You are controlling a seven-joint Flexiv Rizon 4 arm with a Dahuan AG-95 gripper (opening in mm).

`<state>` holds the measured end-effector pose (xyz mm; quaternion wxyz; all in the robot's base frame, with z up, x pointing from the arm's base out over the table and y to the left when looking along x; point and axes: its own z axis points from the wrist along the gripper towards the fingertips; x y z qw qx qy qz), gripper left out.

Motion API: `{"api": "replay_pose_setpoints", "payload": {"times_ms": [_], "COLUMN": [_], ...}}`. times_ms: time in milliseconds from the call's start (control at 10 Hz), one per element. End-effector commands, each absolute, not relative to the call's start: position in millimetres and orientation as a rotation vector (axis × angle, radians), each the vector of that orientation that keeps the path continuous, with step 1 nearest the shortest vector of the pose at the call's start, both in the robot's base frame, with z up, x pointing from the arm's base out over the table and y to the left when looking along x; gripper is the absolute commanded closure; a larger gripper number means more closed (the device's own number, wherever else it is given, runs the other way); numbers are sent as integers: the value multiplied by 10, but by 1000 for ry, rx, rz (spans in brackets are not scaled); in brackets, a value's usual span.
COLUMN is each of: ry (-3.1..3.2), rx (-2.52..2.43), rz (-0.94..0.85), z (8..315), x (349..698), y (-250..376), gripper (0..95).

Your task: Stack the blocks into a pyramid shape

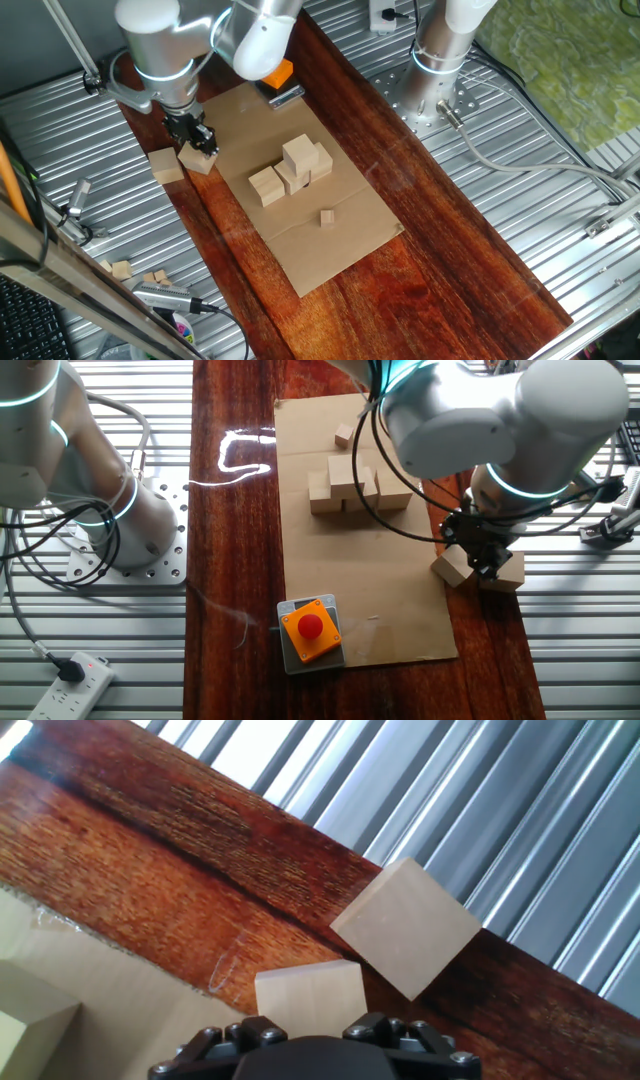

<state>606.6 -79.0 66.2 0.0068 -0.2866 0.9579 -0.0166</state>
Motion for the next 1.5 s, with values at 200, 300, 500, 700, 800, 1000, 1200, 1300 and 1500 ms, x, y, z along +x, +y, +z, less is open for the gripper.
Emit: {"api": "replay_pose_setpoints", "payload": {"times_ms": [200, 300, 500, 700, 800, 1000, 1200, 1300, 1500], "ry": [3111, 3137, 3167, 3207, 3225, 3253, 3267, 3264, 3260], "rx": [-767, -715, -637, -523, -479, -385, -286, -265, -243], "rz": [-88, -101, -96, -89, -80, -55, -37, -37, -37], "z": [1054, 1176, 1415, 1650, 1753, 1818, 1818, 1818, 1818], "x": [6045, 6020, 5948, 5846, 5783, 5721, 5721, 5721, 5721], "y": [-718, -684, -606, -513, -449, -357, -357, -357, -357], "gripper": [950, 950, 950, 950, 950, 950, 950, 950, 950]}}
